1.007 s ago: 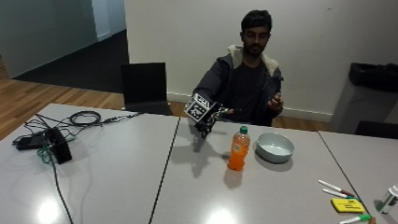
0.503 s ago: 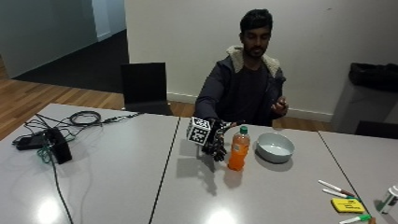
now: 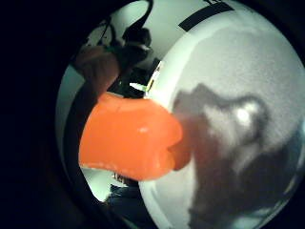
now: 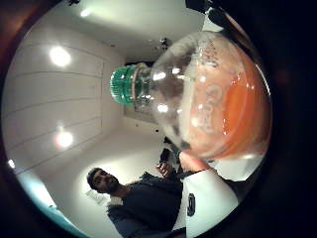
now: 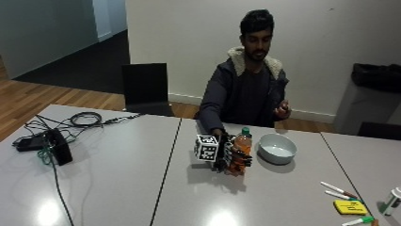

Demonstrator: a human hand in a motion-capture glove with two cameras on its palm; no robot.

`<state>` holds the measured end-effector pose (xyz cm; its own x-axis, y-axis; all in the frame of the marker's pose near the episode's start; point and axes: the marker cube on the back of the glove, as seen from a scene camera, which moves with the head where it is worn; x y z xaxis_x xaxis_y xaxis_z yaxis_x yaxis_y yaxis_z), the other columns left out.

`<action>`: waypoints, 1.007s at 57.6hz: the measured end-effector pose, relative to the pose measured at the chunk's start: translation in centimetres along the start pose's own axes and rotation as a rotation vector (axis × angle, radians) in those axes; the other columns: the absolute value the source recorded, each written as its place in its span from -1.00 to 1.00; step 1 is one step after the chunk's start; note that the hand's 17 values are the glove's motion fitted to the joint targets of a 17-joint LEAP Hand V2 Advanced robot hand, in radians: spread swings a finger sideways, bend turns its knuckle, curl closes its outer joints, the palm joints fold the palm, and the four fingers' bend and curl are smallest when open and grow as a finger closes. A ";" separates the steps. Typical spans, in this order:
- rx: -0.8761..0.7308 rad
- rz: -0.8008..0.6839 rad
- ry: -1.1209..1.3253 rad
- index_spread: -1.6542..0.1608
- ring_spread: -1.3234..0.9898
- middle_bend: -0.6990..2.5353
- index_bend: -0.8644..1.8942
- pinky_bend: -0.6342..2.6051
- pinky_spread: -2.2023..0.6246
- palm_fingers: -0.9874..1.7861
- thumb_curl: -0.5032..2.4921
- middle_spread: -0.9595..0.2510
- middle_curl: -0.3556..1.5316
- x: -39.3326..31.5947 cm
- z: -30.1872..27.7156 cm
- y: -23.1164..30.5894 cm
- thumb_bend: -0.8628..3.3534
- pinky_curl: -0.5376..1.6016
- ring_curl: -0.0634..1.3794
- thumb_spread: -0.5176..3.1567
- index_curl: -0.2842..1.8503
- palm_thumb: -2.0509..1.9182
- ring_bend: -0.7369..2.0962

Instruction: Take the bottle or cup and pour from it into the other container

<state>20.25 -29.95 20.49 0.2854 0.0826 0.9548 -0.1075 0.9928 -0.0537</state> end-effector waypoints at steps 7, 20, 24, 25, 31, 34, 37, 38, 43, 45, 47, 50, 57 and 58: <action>0.008 -0.004 -0.040 0.48 0.09 -0.33 -0.29 -0.33 0.73 0.30 -0.38 0.30 -0.24 0.2 0.1 -0.6 -0.60 -0.30 -0.43 -0.37 -0.54 0.43 -0.03; 0.003 -0.011 -0.089 0.47 0.02 -0.36 -0.30 -0.33 0.65 0.47 -0.38 0.13 -0.24 0.4 0.3 -0.7 -0.59 -0.26 -0.44 -0.41 -0.52 0.49 -0.06; 0.004 -0.012 -0.090 0.47 0.02 -0.36 -0.30 -0.33 0.62 0.48 -0.37 0.11 -0.23 0.3 0.3 -0.8 -0.60 -0.24 -0.43 -0.42 -0.52 0.51 -0.08; 0.003 -0.009 -0.091 0.47 0.02 -0.36 -0.30 -0.33 0.61 0.49 -0.37 0.11 -0.23 0.3 0.3 -0.8 -0.60 -0.24 -0.43 -0.42 -0.52 0.51 -0.08; 0.014 0.005 -0.068 0.47 0.01 -0.37 -0.30 -0.33 0.58 0.50 -0.36 0.09 -0.22 0.0 0.5 -0.6 -0.60 -0.23 -0.43 -0.44 -0.52 0.52 -0.09; 0.023 0.003 -0.048 0.47 0.00 -0.37 -0.30 -0.33 0.57 0.50 -0.36 0.08 -0.22 -0.4 0.5 -0.8 -0.61 -0.23 -0.43 -0.44 -0.52 0.53 -0.09; 0.022 0.000 -0.034 0.47 0.00 -0.37 -0.30 -0.34 0.57 0.50 -0.36 0.08 -0.22 -1.1 0.5 -0.9 -0.61 -0.22 -0.43 -0.44 -0.51 0.53 -0.10; 0.021 -0.002 -0.031 0.47 0.00 -0.37 -0.30 -0.34 0.56 0.50 -0.36 0.08 -0.22 -1.3 0.5 -0.8 -0.61 -0.22 -0.43 -0.45 -0.51 0.53 -0.10; 0.007 -0.034 -0.013 0.47 0.00 -0.37 -0.30 -0.34 0.55 0.50 -0.36 0.08 -0.21 -2.7 1.0 0.3 -0.60 -0.22 -0.43 -0.45 -0.51 0.54 -0.10; 0.004 -0.040 -0.004 0.47 -0.01 -0.37 -0.30 -0.34 0.55 0.50 -0.35 0.07 -0.21 -3.6 1.2 0.5 -0.60 -0.22 -0.42 -0.44 -0.51 0.54 -0.10; -0.003 -0.048 0.008 0.47 -0.01 -0.37 -0.30 -0.34 0.55 0.50 -0.35 0.07 -0.20 -4.5 1.3 0.7 -0.61 -0.21 -0.42 -0.44 -0.51 0.54 -0.10; -0.023 -0.066 0.036 0.47 -0.01 -0.37 -0.30 -0.34 0.55 0.51 -0.35 0.08 -0.20 -5.6 1.6 1.2 -0.61 -0.21 -0.42 -0.44 -0.51 0.54 -0.11; -0.045 -0.070 0.145 0.46 -0.01 -0.38 -0.31 -0.34 0.54 0.51 -0.34 0.08 -0.19 -9.0 2.8 2.2 -0.61 -0.21 -0.41 -0.44 -0.51 0.54 -0.11; -0.052 -0.069 0.164 0.45 -0.01 -0.38 -0.31 -0.34 0.54 0.50 -0.33 0.08 -0.19 -9.5 3.0 2.3 -0.61 -0.20 -0.41 -0.44 -0.52 0.54 -0.10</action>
<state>14.46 -28.67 12.21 0.4422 0.0228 0.8966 -0.0339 0.9994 -0.0087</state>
